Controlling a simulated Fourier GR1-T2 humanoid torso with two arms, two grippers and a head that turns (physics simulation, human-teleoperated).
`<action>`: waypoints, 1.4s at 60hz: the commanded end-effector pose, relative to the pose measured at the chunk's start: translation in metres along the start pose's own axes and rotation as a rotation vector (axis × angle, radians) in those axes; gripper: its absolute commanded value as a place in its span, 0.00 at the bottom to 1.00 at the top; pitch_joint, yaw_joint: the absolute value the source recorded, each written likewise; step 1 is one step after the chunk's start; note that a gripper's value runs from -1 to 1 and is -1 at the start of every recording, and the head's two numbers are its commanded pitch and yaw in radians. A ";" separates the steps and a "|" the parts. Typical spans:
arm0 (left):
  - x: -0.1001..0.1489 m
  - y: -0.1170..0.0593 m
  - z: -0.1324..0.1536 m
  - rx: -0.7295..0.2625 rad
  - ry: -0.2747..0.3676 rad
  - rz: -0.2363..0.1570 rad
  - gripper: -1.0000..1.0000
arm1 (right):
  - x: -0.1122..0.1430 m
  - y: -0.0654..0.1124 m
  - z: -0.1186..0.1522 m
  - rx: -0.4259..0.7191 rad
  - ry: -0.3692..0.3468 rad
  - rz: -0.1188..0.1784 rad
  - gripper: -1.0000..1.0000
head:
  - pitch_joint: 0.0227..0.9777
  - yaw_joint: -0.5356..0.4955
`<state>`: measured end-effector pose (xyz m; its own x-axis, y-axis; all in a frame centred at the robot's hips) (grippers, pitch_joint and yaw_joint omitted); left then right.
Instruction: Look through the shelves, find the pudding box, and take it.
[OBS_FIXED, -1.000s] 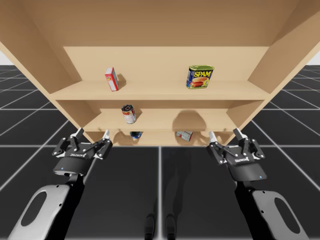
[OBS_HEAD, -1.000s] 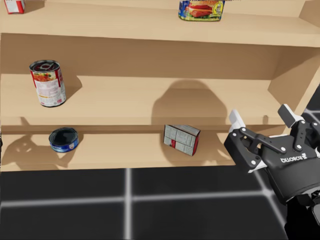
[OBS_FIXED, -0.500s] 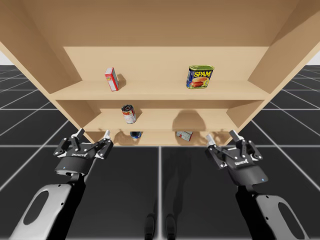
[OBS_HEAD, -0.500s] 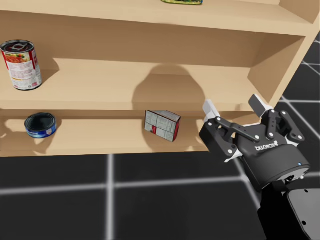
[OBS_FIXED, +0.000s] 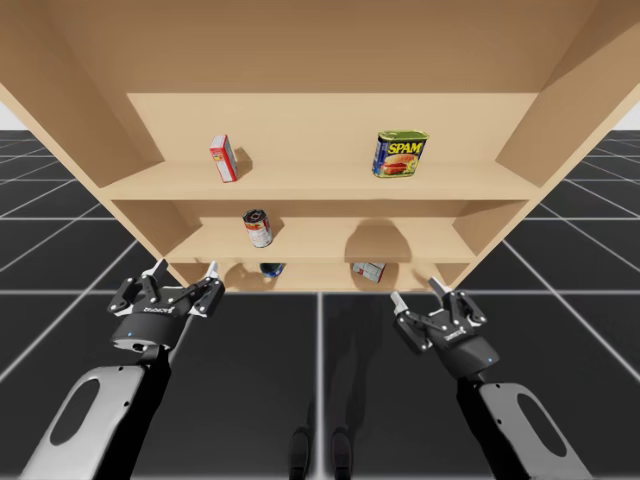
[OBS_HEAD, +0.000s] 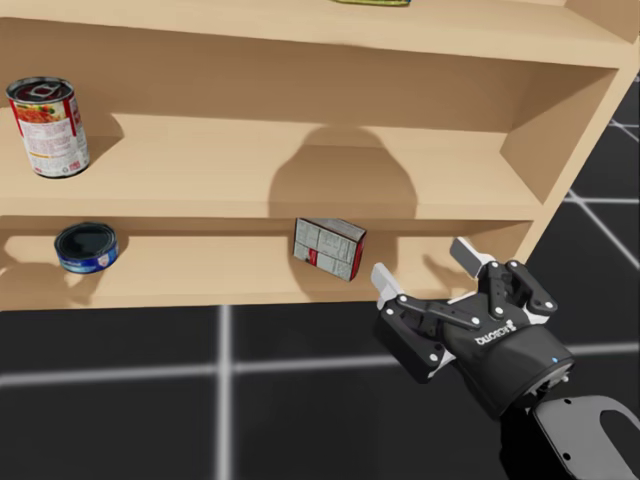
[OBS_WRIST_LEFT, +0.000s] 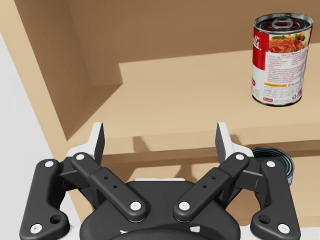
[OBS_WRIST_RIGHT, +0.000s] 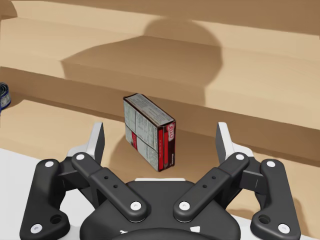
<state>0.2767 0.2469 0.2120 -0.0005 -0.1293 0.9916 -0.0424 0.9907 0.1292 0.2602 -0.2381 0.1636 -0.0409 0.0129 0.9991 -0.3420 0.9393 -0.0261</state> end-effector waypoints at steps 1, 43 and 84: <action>-0.002 0.002 -0.001 0.009 0.003 -0.005 0.00 | -0.015 0.001 -0.022 0.040 0.022 0.022 0.00 | 0.74 0.33; -0.003 0.004 -0.004 0.015 0.003 -0.009 0.00 | -0.061 -0.006 -0.100 0.052 0.144 0.075 0.00 | 0.75 0.33; -0.004 0.004 -0.005 0.010 0.007 -0.016 0.00 | -0.070 0.006 -0.117 0.115 0.181 0.121 0.58 | 0.75 0.33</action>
<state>0.2809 0.2523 0.2088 0.0057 -0.1426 0.9898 -0.0528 0.9884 0.1427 0.3713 -0.1928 0.1048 0.0569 0.1846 0.9812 -0.4371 0.8882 -0.1417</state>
